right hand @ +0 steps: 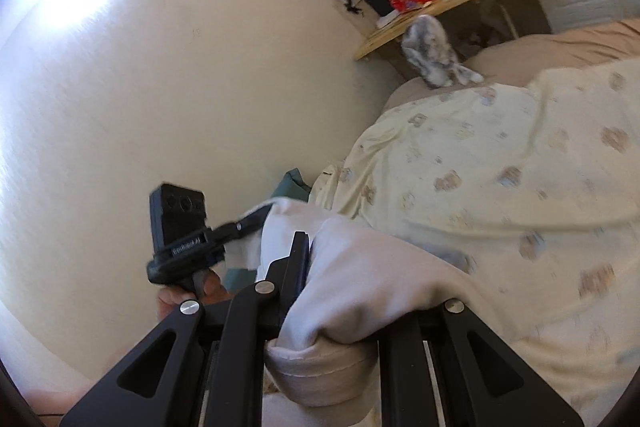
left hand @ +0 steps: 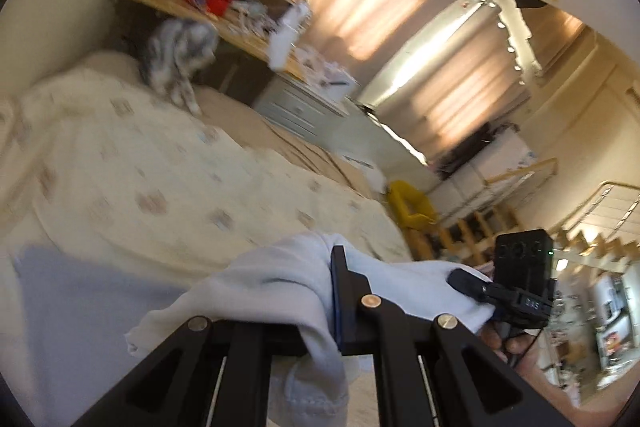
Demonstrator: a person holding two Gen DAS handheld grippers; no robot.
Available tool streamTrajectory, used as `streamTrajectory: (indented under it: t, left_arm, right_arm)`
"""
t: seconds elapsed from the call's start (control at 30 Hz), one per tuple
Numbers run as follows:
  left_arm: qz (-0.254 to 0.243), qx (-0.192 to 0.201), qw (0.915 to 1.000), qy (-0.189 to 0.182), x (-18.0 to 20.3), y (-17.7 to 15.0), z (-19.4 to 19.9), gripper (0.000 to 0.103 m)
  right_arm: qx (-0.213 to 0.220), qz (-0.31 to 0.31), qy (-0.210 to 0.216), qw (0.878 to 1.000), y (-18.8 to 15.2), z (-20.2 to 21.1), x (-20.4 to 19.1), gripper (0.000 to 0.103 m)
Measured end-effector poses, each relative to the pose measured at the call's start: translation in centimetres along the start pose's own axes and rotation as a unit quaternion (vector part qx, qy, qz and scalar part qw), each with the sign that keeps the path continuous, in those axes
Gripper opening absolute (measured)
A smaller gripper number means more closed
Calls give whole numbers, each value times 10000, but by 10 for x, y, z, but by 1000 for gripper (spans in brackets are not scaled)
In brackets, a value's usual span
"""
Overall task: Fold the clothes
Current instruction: 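Grasp the white T-shirt edge with both tools and lift it over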
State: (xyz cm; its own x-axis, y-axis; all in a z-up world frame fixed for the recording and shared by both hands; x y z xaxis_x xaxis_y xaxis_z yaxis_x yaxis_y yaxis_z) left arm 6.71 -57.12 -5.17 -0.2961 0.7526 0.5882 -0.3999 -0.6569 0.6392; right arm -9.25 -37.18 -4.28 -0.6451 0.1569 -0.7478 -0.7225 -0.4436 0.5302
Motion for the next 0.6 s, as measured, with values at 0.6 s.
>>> streamTrajectory:
  t: [0.6]
  left_arm:
    - [1087,-2042,9587,1654,-276,-277,50,10]
  right_arm:
    - [-2569,-1813,207,9491,-316,-224,99,15]
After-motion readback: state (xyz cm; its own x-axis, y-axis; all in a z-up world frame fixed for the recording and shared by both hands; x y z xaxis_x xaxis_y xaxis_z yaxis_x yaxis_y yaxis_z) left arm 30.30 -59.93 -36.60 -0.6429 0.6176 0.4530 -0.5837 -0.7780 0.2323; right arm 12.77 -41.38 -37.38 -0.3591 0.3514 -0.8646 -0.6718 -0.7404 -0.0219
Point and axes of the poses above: each gripper's, at about its wrist camera, not at the fingertips, and z roughly against the way its jaws point, x to its right, y to its top, the point moved 8 cm from there along -z, roughly the way its jaws point, and after that the axes turned 3 degrees about -z, right-handed, at the moved point
